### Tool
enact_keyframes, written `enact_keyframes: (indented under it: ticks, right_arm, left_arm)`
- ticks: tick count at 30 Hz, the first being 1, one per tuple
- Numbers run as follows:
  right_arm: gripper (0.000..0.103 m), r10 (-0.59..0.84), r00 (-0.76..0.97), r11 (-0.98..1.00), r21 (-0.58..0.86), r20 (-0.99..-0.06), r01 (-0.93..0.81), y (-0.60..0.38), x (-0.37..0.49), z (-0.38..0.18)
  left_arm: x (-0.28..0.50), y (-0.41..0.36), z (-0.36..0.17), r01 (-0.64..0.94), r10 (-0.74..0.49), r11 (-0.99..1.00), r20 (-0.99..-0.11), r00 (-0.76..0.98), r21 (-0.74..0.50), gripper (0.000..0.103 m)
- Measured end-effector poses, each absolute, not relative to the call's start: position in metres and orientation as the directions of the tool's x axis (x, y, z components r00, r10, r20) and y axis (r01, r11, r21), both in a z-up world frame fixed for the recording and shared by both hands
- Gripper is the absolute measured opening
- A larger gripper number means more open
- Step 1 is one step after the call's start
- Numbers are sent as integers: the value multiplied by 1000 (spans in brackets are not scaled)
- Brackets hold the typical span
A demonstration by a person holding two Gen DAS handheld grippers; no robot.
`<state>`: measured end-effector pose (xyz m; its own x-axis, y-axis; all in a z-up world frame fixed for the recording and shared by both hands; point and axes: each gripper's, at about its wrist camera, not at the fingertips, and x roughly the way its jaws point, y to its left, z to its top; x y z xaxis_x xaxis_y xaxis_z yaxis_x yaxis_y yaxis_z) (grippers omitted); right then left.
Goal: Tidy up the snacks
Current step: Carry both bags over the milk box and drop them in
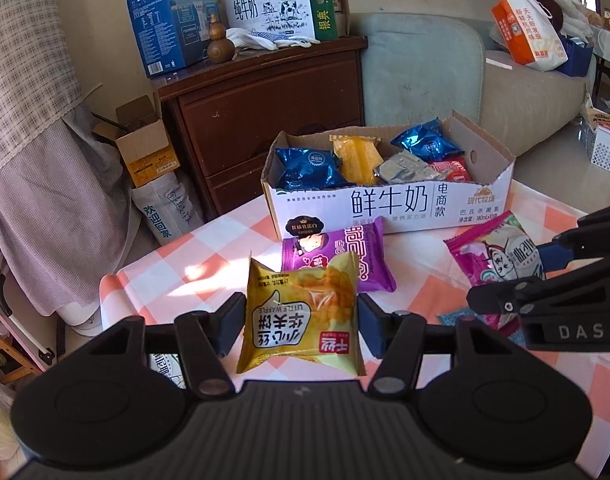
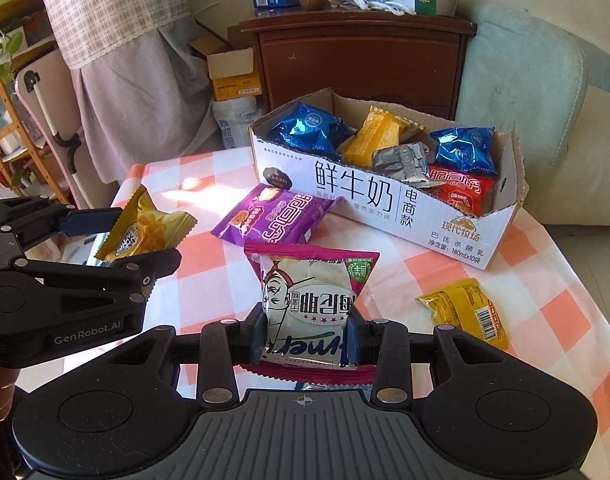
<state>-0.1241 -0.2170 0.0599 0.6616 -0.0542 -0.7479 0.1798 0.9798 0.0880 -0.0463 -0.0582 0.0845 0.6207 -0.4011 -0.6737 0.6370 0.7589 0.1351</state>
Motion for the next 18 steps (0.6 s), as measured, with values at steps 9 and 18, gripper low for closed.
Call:
enact_keyframes:
  ticks: [9, 18]
  right_arm:
    - [36, -76, 714, 965, 129, -696, 228, -244, -110, 78]
    - [36, -106, 740, 951, 149, -664, 271, -269, -93, 89]
  left_arm:
    - [-8, -71, 100, 595, -428, 802, -645, 633, 52, 59]
    - [15, -105, 102, 612, -442, 788, -627, 642, 72, 59]
